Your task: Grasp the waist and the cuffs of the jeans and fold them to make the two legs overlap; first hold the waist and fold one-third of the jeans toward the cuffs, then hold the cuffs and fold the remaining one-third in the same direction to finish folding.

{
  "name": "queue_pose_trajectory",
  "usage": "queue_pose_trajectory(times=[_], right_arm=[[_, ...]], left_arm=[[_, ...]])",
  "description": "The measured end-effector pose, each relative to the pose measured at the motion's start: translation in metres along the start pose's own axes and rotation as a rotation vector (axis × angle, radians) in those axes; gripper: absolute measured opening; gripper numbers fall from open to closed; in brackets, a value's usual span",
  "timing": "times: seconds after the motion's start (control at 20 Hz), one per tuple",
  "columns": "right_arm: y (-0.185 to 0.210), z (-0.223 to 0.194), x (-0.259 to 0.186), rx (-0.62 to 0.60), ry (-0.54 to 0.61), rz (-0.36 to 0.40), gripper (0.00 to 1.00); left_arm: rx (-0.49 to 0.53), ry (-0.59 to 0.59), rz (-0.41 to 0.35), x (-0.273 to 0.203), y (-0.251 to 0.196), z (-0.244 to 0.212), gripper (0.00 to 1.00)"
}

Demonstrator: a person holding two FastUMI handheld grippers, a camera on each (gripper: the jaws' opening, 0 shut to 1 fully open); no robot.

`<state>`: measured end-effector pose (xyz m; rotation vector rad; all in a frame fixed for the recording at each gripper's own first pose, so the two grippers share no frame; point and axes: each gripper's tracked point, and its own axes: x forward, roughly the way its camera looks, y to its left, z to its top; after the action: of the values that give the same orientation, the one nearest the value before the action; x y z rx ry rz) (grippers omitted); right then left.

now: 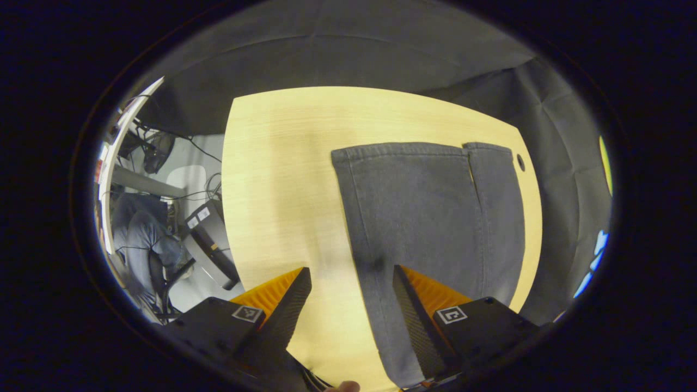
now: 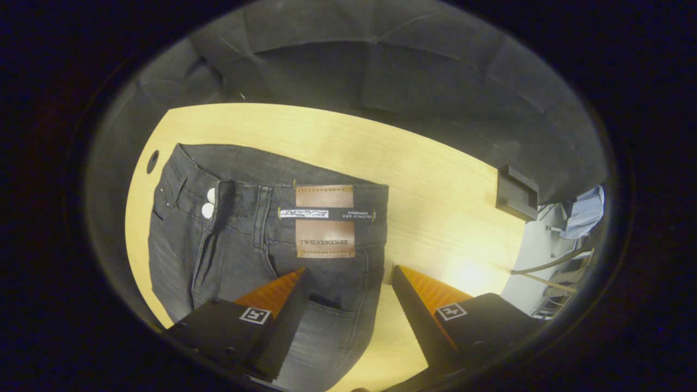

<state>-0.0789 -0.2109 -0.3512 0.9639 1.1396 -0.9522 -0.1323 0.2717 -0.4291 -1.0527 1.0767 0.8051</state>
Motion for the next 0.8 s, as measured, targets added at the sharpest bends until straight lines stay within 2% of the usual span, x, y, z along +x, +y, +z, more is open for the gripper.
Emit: queue_pose_trajectory(times=[0.15,0.3,0.35,0.4,0.5,0.7,0.75,0.8], right_arm=[[-0.001,0.000,0.000,-0.015,-0.029,0.003,0.94],[-0.001,-0.001,0.001,-0.010,-0.052,0.000,0.94],[-0.001,-0.001,0.000,-0.011,-0.058,0.001,0.94],[-0.001,-0.001,0.000,-0.013,-0.062,0.001,0.94],[-0.003,-0.001,0.000,-0.012,-0.061,0.002,0.94],[-0.004,0.001,-0.001,-0.018,-0.001,0.012,0.90],[-0.005,0.002,-0.002,-0.028,0.020,0.016,0.88],[-0.004,0.003,-0.004,-0.043,0.038,0.022,0.81]], left_arm=[[-0.016,-0.008,0.037,0.016,-0.006,0.019,0.99],[0.012,-0.005,0.136,0.031,-0.005,0.028,1.00],[0.041,-0.008,0.173,0.032,-0.008,0.029,0.95],[0.075,0.004,0.201,0.032,-0.010,0.026,0.95],[0.115,-0.015,0.206,0.034,-0.015,0.030,0.95],[0.092,-0.031,0.195,0.036,-0.017,0.031,0.95],[0.113,-0.034,0.195,0.036,-0.020,0.031,0.94],[0.141,-0.037,0.185,0.037,-0.024,0.032,0.84]])
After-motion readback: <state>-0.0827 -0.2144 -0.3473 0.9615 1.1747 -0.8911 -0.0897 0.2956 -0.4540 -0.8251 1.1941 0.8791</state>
